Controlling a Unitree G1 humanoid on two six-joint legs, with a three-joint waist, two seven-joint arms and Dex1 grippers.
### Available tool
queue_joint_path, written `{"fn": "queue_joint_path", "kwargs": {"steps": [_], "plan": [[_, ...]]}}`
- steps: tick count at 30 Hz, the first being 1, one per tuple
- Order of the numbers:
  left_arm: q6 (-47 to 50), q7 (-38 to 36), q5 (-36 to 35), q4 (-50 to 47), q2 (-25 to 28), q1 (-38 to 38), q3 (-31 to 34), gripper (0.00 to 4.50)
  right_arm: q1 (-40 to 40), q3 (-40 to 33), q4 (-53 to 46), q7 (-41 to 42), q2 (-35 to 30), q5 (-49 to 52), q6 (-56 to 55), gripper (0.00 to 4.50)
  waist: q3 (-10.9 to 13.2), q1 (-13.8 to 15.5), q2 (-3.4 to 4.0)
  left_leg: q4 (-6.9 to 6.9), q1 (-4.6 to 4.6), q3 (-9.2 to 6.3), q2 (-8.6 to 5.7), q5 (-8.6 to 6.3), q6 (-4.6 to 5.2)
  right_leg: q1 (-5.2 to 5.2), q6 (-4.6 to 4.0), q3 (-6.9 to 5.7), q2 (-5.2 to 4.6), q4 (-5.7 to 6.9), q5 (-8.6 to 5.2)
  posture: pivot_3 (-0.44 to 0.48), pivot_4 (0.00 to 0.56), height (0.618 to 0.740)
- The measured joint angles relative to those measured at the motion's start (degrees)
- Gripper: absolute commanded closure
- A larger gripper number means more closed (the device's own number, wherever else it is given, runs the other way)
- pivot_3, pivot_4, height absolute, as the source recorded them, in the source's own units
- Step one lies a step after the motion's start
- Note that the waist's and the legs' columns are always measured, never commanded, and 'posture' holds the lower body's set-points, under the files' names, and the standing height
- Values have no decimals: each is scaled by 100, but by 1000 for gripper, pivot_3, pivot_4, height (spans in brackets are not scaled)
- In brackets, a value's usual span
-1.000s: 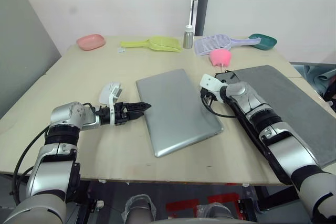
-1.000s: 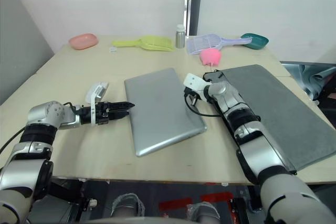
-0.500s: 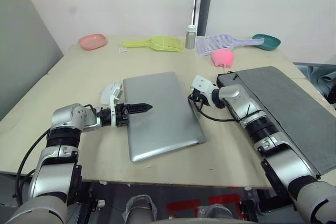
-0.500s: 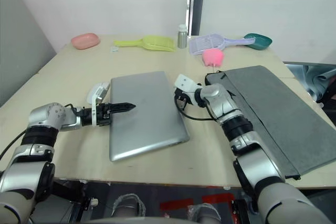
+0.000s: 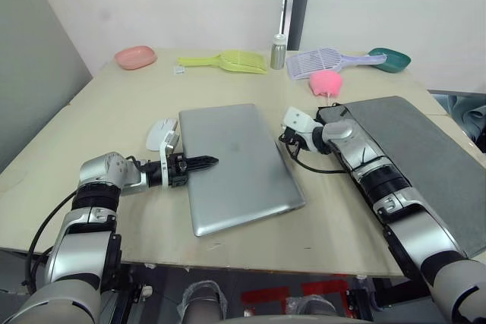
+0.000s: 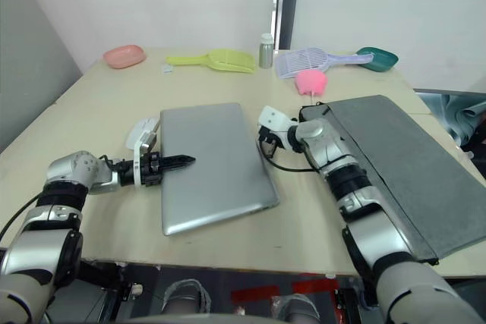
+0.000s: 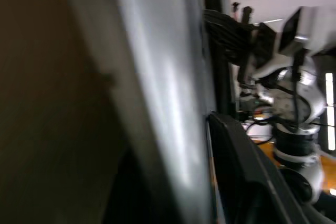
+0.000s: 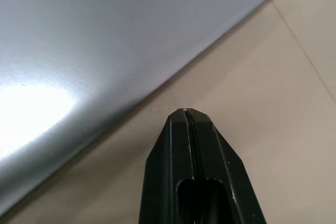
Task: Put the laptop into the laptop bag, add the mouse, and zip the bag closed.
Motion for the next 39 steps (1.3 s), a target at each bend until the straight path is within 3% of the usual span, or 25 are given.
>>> {"fn": "queue_joint_path", "kwargs": {"steps": [11, 17, 22, 24, 28, 35, 36, 39], "plan": [[613, 102, -61, -179, 84, -176, 16, 4096, -122, -630, -247, 287, -864, 393, 220, 4500, 30, -10, -18, -9, -7, -6, 6, 8, 13, 0, 0, -15, 3, -11, 0, 0, 150, 740], [1253, 492, -325, -989, 40, -171, 174, 4097, 566, -1614, -2626, 871, -1442, 1834, 2213, 4500, 48, -1, -23, -16, -32, -25, 14, 8, 13, -4, 21, -43, 9, -20, 12, 0, 150, 740], [1607, 569, -882, -2608, 299, 350, 198, 4097, 1906, -3332, -4673, 855, -2260, 3055, 3733, 4500, 50, 56, -21, -18, -61, -43, 19, 2, 6, -4, 24, -74, 9, -34, 14, 0, 150, 740], [1610, 755, -1171, -2905, 349, 437, 244, 4097, 2631, -4080, -5319, 795, -2464, 3389, 4187, 3927, 50, 79, -21, -17, -56, -43, 22, 0, 3, -5, -28, -75, 9, -39, -17, 0, 150, 740], [1610, 1457, -2205, -3066, 632, 794, 430, 4097, 4473, -5577, -6527, 885, -2532, 3880, 4888, 2653, 51, 82, -17, -11, -45, -31, 24, -13, -12, -5, -28, -61, 8, -29, -19, 0, 150, 740], [1611, 3108, -4129, -3019, 991, 1405, 580, 4097, 6655, -7727, -7203, 1275, -2383, 4494, 5253, 281, 52, 38, -16, 3, -31, -21, 24, -45, -6, -2, -23, -50, 3, -14, -19, 0, 150, 740], [1611, 3285, -4310, -2978, 1016, 1433, 610, 4097, 6815, -7909, -7170, 1306, -2355, 4521, 5248, 46, 52, 38, -16, 6, -30, -21, 24, -44, -5, -2, -23, -48, 3, -14, -19, 0, 150, 740], [1594, 3908, -4771, -2815, 948, 1433, 648, 4097, 7042, -8334, -7054, 1329, -2349, 4712, 5218, 46, 51, 20, -15, 14, -22, -11, 22, -43, -2, 0, -17, -36, 1, -10, -17, 0, 150, 740]]}}
